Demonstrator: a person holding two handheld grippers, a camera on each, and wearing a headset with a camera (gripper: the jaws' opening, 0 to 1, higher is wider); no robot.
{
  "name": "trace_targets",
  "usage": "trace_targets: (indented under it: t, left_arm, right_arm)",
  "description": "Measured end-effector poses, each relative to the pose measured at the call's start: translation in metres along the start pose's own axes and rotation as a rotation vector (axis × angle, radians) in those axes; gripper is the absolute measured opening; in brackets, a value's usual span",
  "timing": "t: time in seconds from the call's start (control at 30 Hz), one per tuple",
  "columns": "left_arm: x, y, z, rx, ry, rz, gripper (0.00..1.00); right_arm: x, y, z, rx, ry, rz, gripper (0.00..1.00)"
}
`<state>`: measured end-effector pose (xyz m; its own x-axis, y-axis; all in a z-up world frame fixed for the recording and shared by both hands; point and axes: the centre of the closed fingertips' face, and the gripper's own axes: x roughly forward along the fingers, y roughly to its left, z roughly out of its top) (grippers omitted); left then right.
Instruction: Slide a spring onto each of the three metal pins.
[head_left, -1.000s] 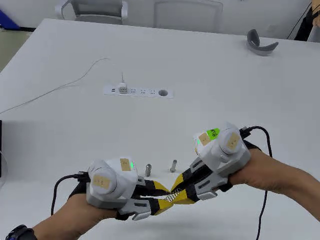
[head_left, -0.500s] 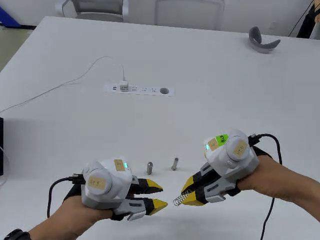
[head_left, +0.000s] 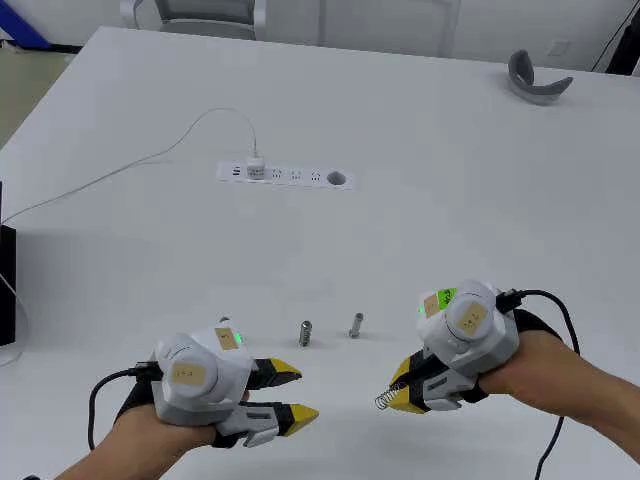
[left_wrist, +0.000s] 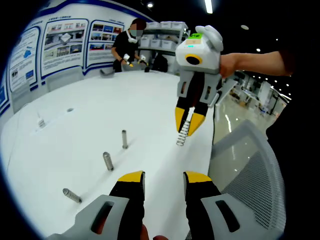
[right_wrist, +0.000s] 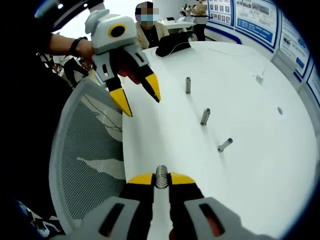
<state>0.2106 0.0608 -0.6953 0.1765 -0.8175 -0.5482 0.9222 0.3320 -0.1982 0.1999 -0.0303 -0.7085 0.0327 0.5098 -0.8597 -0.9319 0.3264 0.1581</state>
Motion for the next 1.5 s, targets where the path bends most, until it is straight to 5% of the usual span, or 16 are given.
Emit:
trace_targets:
  t: [0.5,0.8,1.5]
  left_arm:
    - [-0.023,0.032,-0.029,-0.097,0.016,0.127,0.45]
    - [-0.038,0.043,-0.04,-0.138,0.012,0.179,0.51]
    - [-0.059,0.052,-0.053,-0.213,-0.008,0.252,0.61]
  right_arm:
    - [0.007,-0.028,-0.015,0.062,0.041,-0.063,0.12]
    - [0.004,-0.051,-0.004,0.062,0.032,-0.087,0.12]
    - [0.009,-0.1,0.015,0.047,0.035,-0.13,0.12]
